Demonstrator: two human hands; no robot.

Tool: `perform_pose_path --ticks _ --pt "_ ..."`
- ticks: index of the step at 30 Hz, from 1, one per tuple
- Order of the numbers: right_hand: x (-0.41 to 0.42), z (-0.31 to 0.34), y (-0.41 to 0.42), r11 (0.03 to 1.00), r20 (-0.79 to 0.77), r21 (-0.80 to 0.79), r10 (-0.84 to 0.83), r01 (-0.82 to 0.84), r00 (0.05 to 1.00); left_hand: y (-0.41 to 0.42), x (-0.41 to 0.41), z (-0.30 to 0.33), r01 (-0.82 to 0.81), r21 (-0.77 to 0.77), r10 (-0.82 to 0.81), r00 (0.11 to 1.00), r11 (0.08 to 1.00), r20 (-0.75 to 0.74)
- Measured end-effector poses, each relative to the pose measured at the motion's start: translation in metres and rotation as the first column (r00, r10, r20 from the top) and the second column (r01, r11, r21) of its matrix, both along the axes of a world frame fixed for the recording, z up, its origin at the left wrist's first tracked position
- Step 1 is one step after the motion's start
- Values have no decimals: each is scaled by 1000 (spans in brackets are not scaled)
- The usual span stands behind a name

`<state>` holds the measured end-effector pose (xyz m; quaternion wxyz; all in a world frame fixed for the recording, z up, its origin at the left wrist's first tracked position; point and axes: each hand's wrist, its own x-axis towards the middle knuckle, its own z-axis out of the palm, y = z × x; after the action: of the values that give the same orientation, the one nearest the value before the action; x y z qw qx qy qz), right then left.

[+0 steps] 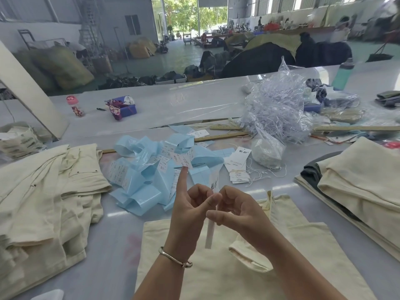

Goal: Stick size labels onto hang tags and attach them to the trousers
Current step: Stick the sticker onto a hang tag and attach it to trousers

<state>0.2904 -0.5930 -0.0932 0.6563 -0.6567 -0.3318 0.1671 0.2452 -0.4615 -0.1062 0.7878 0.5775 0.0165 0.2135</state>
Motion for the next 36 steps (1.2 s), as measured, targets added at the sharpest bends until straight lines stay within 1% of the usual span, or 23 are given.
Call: perform_pose_path --ticks 8,13,16,18,20,22,24,26,29,31,36 --pt "0 5 0 999 -67 23 39 -37 997 4 -4 6 32 -34 -32 999 999 16" --pt "1 5 -1 993 -122 90 84 -73 989 4 -7 7 2 -21 -2 1000 1000 -4" --pt "1 0 -1 994 -158 107 26 -9 987 2 -10 8 -23 15 23 1000 1000 -5" --pt "0 -5 1 990 -151 95 -92 107 984 1 -12 8 -49 -7 49 999 999 -3" --pt "2 -10 1 965 -178 136 -199 224 964 2 -15 8 -103 -54 104 994 993 17" --pt "4 -13 1 946 -234 181 -224 268 946 6 -18 10 -183 -56 185 982 981 30" --pt "5 -15 0 950 -247 151 -233 275 941 11 -19 10 -255 -14 255 967 967 -10" --pt "8 -16 0 959 -281 108 -223 262 934 13 -21 13 -281 36 283 957 959 -66" --pt "10 -19 0 974 -333 51 -193 221 923 12 -20 16 -266 122 284 944 956 -169" --pt "10 -19 1 978 -342 46 -178 206 923 11 -20 14 -241 136 267 937 961 -225" --pt "7 -15 5 984 -321 54 -146 171 936 3 -17 13 -238 180 281 919 955 -275"
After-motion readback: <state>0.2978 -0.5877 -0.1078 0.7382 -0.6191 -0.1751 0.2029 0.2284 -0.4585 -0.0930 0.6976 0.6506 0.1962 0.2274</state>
